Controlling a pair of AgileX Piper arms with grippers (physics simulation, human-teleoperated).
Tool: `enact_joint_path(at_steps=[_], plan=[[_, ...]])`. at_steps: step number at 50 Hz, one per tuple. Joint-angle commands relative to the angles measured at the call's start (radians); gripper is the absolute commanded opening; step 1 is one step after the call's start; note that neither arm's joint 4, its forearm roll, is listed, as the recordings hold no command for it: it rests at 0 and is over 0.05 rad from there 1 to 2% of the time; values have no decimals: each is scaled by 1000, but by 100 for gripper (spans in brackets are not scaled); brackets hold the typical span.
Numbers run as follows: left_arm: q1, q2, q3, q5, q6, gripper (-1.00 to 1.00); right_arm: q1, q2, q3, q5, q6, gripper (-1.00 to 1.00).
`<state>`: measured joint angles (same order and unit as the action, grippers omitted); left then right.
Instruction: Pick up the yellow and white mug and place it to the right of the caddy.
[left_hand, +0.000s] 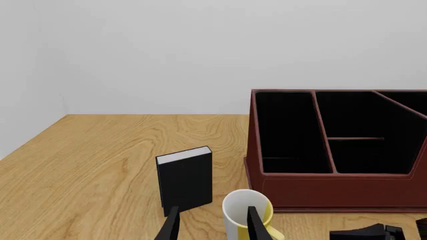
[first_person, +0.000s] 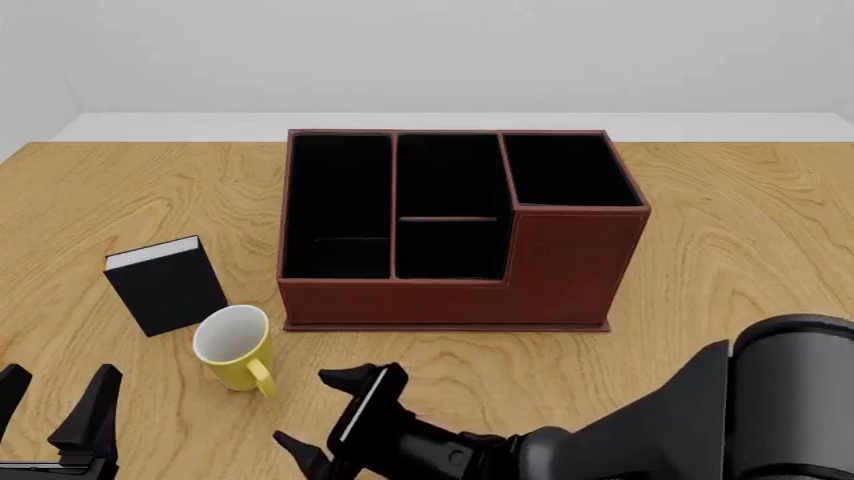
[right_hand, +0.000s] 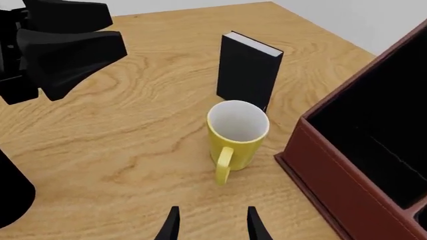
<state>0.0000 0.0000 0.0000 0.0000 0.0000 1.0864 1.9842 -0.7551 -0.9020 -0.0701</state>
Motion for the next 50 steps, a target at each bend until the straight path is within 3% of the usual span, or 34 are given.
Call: enact_joint_path(at_steps=[1,7,8,10,12,15,50], plan=[[0,0,0,0,0,100,-4,36,-40,14,-3,100],[0,0,0,0,0,100,-1,40,-61,30,-6,100],[0,0,0,0,0,100,15,40,-80,60,55,100],[0,0,0,0,0,100,9,54,-75,31,-47,100],[0,0,0,0,0,100,11,58,-83,40,-15,100],[0,0,0,0,0,100,3,76,-87,31,-35,100],[0,0,0,0,0,100,1,97,-169,88,-23,100]])
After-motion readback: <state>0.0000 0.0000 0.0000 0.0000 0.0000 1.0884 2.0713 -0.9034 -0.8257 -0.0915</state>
